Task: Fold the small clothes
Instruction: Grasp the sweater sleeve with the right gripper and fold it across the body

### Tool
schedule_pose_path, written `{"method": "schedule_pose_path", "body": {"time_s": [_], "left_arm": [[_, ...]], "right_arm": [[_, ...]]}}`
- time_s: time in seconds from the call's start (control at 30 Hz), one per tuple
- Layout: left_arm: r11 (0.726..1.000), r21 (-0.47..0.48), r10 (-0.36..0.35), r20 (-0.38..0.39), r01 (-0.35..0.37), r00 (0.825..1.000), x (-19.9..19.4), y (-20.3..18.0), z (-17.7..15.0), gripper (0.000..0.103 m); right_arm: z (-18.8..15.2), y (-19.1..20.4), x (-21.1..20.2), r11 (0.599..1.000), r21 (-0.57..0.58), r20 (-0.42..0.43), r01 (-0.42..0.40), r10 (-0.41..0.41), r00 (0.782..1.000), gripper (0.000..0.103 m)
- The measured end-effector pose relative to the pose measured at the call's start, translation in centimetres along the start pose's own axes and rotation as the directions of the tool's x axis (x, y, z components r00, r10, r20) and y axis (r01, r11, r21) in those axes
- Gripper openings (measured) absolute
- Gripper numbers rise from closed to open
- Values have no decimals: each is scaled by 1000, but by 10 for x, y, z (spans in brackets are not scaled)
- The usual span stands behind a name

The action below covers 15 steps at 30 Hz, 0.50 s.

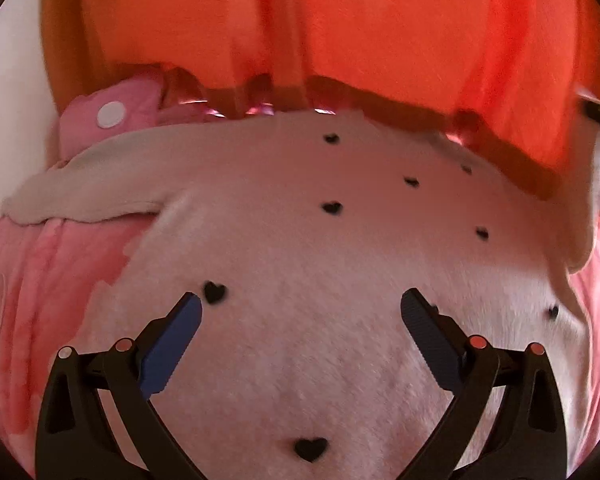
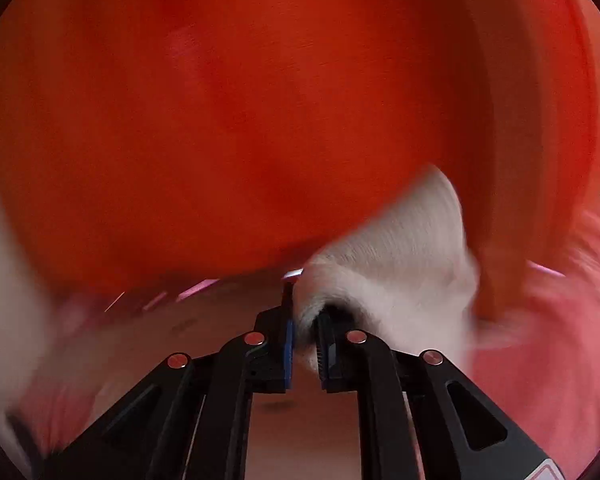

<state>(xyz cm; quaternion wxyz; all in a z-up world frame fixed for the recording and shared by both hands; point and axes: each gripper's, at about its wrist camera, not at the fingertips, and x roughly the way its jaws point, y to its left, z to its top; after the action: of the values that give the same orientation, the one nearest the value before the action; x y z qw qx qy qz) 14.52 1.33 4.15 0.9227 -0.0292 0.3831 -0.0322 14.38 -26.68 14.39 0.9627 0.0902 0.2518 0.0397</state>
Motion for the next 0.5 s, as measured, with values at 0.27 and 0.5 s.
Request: {"method": "schedule_pose_path", "body": {"time_s": [0.27, 0.5], "left_arm": [[988, -154, -32, -75, 20, 997, 21, 46, 8, 98], [977, -198, -98, -74, 82, 992, 21, 47, 11, 98]], "right_arm": [[-71, 45, 46, 999, 40, -189, 8, 0, 982, 27], [-108, -46, -21, 932, 330, -182, 152, -96, 979, 53]]}}
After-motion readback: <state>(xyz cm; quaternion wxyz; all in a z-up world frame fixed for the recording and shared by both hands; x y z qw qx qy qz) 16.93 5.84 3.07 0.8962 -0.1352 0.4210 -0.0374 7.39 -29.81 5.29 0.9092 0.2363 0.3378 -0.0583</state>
